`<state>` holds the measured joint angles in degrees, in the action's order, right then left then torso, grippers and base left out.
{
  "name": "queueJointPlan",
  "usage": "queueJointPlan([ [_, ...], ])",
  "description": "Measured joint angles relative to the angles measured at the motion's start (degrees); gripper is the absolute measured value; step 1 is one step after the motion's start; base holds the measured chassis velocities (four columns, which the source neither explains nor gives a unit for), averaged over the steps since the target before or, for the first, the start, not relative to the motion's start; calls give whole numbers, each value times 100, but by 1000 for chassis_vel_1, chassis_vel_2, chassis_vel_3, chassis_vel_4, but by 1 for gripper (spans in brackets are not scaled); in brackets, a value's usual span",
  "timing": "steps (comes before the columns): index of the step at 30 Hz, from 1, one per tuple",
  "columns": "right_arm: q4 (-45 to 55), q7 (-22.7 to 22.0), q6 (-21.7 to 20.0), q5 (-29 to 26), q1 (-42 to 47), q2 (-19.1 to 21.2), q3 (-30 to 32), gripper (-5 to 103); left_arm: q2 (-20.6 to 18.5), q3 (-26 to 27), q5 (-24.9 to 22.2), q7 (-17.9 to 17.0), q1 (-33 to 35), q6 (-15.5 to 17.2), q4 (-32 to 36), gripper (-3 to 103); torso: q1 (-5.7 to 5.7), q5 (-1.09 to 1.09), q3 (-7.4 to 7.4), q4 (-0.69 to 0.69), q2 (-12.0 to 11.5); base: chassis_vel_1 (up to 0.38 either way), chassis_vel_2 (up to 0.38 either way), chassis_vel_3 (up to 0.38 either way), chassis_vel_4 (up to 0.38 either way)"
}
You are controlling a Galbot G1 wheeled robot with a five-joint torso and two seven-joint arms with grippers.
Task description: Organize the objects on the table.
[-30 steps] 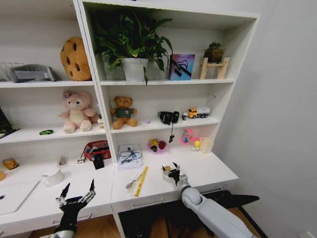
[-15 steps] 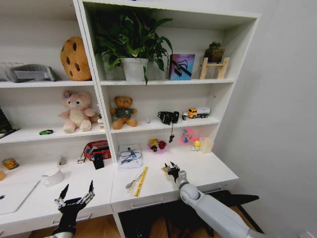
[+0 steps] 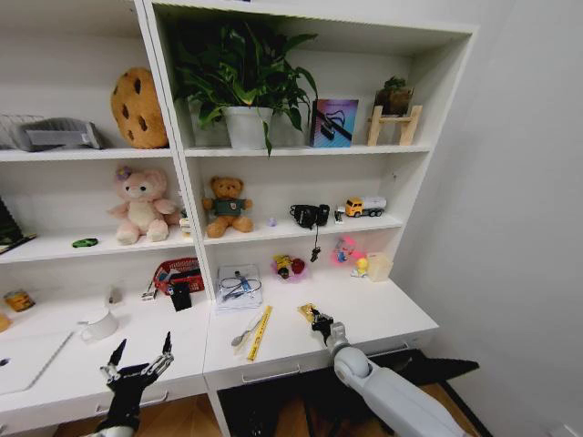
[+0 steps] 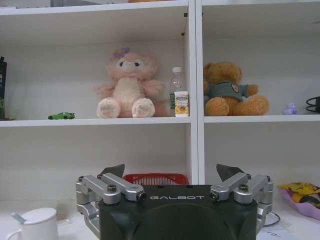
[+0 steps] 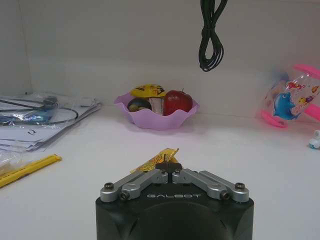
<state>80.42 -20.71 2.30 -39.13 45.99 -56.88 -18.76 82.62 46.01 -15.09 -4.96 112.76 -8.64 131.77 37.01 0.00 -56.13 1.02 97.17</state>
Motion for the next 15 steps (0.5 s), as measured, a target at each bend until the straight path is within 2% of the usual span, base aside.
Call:
queueJointPlan([
  [10,650,-159,-77,-180,-33,177,118,0,14,-17,17,1,-3,-1,1,100,0,0,0,-1,0,0,0,0,0],
  [15,1254,-256,-245,-488,-339,394,121,0,19,-74,57,0,-26,0,11,100,0,-1,0,0,0,0,0,0,0],
])
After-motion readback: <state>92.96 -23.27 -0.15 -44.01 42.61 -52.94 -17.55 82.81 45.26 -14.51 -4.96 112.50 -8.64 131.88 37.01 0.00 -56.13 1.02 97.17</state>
